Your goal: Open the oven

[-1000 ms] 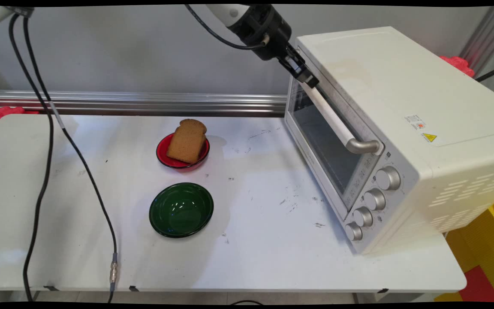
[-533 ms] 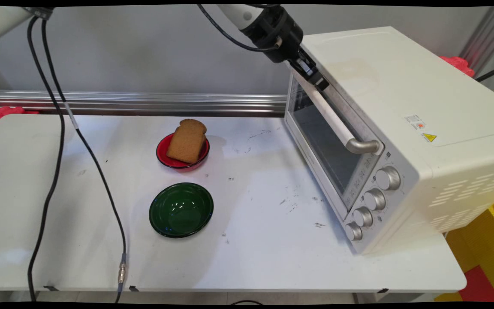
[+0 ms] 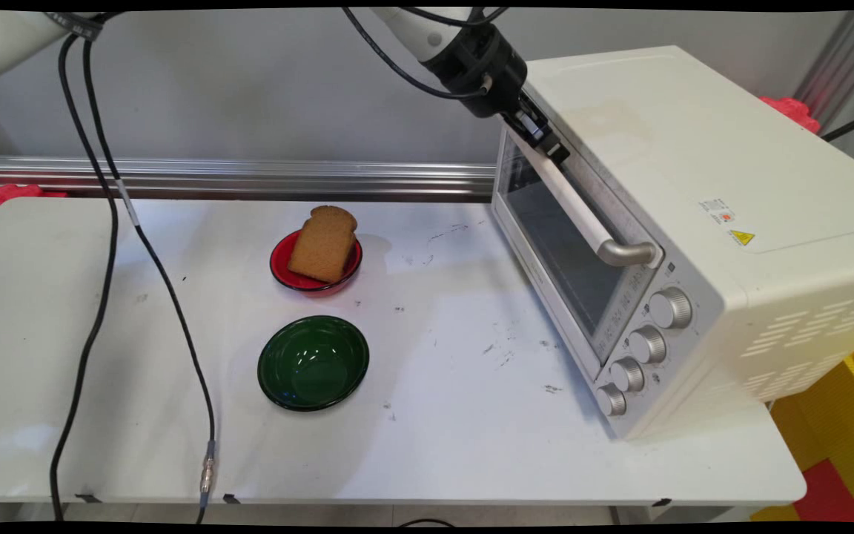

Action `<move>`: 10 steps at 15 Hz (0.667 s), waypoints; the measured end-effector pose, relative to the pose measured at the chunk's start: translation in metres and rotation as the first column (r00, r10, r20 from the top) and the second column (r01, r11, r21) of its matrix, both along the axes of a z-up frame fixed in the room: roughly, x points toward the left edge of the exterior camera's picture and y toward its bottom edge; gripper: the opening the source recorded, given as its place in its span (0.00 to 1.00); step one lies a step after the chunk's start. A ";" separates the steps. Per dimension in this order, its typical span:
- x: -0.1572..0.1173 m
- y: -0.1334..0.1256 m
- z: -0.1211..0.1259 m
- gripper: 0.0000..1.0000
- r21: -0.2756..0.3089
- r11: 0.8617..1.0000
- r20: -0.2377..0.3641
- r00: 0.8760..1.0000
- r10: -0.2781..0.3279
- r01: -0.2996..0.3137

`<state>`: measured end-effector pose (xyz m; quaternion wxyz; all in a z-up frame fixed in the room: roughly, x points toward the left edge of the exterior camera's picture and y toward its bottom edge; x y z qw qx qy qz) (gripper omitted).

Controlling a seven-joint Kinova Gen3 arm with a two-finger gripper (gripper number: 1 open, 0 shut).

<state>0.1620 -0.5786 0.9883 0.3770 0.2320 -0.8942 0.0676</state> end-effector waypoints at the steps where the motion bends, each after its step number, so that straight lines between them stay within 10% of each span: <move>1: 0.000 0.000 -0.002 0.00 0.002 1.000 0.000 1.000 0.002 -0.002; 10: 0.014 0.009 -0.022 0.00 0.039 0.999 0.022 1.000 0.018 -0.019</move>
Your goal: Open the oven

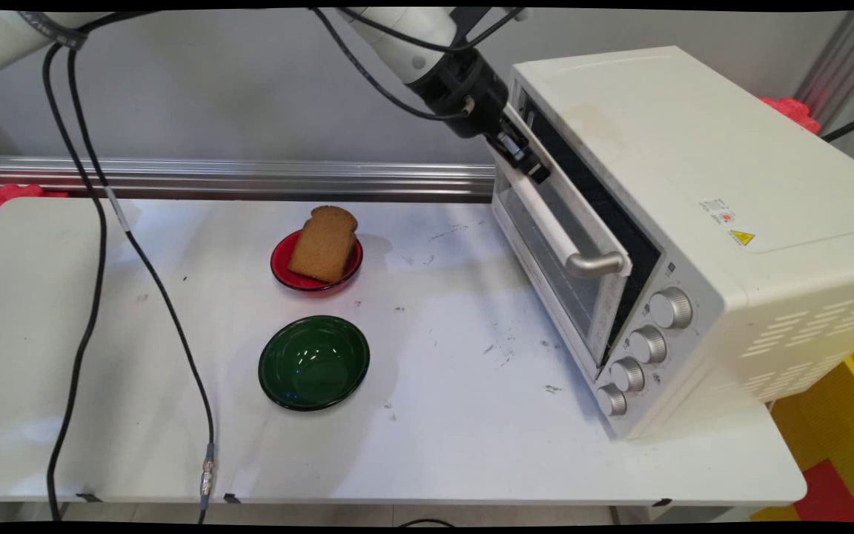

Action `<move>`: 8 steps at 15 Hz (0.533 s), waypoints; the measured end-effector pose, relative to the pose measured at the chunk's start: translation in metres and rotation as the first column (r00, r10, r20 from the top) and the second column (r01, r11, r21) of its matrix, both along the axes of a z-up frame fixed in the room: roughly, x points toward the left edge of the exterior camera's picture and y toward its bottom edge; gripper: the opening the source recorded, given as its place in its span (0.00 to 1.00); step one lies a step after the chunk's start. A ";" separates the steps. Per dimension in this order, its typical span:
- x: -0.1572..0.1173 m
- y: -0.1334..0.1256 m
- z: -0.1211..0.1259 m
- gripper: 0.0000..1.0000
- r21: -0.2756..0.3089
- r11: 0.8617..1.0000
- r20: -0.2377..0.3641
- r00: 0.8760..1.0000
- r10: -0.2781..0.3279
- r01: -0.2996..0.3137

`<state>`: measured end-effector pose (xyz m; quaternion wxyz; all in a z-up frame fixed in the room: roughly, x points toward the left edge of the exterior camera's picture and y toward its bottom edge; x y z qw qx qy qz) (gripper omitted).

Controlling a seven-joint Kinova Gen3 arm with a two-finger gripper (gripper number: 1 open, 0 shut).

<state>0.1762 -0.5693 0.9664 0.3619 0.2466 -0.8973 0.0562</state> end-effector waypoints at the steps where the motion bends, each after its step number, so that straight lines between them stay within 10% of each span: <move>1: 0.003 0.002 -0.002 0.00 0.005 1.000 0.005 1.000 0.002 -0.002; 8: 0.032 0.019 -0.024 0.00 0.067 0.998 0.040 0.999 0.014 -0.017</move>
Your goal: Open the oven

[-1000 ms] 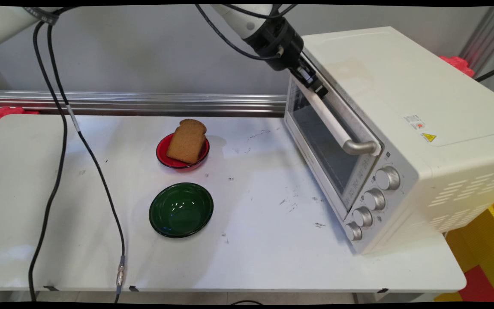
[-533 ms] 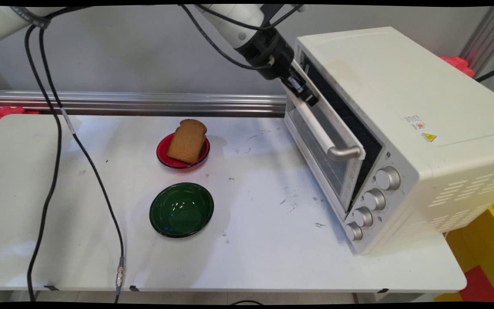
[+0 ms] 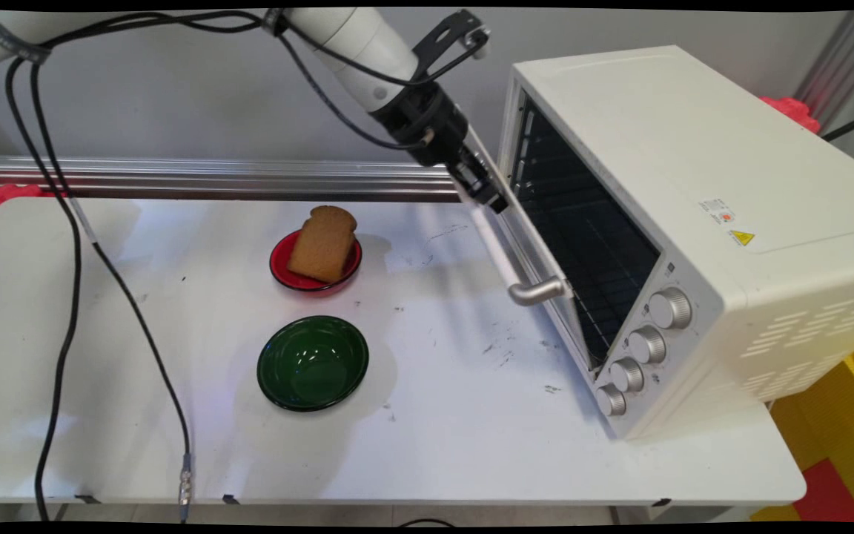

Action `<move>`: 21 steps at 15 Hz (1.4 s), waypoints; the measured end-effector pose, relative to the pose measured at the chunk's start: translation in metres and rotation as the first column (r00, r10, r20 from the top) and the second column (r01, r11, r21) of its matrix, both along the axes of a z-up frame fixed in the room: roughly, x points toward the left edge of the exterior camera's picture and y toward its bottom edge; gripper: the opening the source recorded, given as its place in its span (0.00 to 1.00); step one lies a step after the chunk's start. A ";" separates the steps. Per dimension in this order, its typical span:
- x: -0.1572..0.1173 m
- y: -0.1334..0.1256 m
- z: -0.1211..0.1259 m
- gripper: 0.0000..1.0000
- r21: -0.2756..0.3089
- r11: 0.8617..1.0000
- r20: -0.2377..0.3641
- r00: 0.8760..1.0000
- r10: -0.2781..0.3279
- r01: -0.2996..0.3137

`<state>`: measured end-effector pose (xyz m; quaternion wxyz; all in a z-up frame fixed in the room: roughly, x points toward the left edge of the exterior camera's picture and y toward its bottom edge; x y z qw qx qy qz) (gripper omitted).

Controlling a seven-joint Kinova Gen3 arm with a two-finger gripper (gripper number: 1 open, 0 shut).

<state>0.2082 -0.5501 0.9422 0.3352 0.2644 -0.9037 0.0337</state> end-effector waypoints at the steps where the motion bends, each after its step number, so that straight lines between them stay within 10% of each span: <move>1: 0.003 0.002 -0.003 0.00 0.006 1.000 0.003 1.000 0.000 0.000; 21: 0.065 0.032 -0.064 0.00 -0.016 0.998 0.016 0.998 -0.062 0.062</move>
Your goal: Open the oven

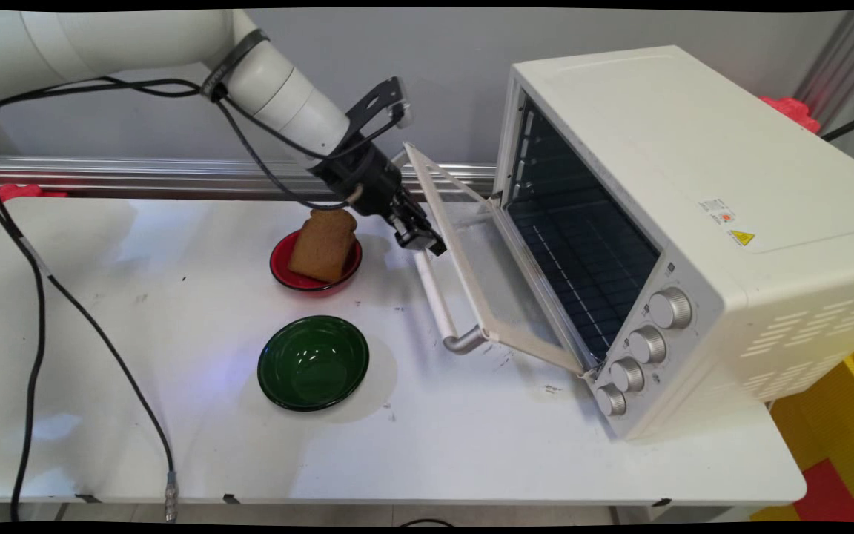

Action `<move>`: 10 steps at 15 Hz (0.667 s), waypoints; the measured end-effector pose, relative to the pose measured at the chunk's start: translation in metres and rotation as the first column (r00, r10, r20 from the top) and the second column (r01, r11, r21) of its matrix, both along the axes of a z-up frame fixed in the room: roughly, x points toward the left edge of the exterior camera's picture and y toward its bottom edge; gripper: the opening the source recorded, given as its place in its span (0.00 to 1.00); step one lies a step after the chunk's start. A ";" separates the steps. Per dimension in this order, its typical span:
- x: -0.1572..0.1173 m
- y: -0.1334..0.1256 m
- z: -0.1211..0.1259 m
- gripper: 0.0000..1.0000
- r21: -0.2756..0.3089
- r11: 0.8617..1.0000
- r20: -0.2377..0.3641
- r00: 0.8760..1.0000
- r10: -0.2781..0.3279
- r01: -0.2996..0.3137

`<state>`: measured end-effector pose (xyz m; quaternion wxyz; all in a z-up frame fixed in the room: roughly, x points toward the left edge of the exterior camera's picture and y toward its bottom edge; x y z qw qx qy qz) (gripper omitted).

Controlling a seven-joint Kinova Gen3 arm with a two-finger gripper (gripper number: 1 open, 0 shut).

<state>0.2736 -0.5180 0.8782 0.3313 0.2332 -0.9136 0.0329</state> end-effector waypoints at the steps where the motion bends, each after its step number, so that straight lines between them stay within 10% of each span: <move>1: 0.004 0.002 -0.003 0.00 -0.003 1.000 0.001 1.000 -0.003 0.003; 10: 0.021 0.017 -0.029 0.00 -0.018 0.999 0.002 1.000 -0.027 0.027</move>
